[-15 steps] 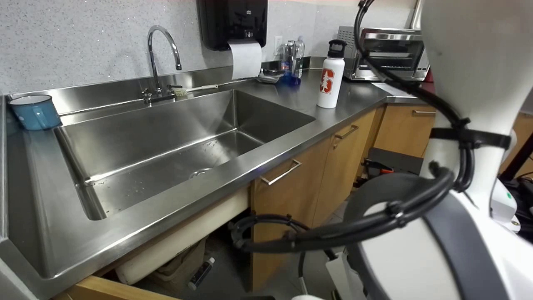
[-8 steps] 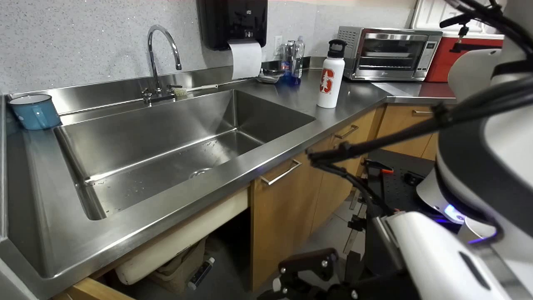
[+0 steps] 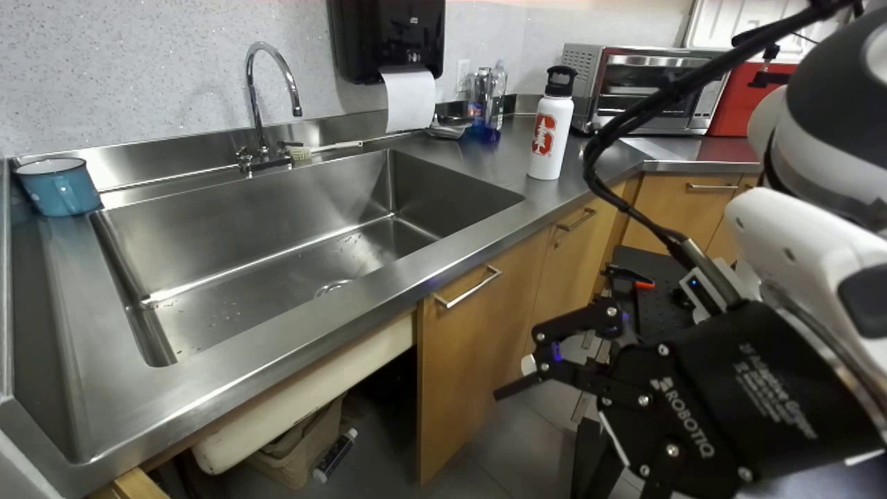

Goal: Open the left door of the cabinet on the far left

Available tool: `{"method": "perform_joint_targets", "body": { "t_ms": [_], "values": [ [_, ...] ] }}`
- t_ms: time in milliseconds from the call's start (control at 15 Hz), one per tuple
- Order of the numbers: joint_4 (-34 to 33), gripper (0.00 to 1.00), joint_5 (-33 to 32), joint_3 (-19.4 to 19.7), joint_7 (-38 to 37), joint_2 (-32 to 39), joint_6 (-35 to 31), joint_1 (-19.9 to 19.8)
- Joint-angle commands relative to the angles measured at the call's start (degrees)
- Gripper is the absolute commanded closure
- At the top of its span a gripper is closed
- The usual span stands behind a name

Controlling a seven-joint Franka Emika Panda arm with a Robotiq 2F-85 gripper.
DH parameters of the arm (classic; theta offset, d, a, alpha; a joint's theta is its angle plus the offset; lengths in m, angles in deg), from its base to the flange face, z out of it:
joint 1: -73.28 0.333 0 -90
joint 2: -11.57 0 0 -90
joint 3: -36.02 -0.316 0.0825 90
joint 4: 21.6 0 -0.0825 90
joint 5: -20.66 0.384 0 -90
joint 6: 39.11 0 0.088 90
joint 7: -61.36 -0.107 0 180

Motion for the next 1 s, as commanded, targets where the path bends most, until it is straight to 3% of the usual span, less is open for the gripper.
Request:
{"method": "perform_joint_targets", "body": {
  "t_ms": [0,467,533,933],
  "values": [
    [9.16,0.0,1.13,0.59,-0.63,-11.59,-6.52,-2.73],
    [20.11,0.0,-0.4,8.13,0.35,-25.88,-17.47,-5.03],
    [16.41,0.0,0.14,6.35,0.01,-20.48,-14.31,-4.09],
    [16.93,0.0,0.16,6.46,0.06,-20.8,-14.63,-4.01]
  ]
}}
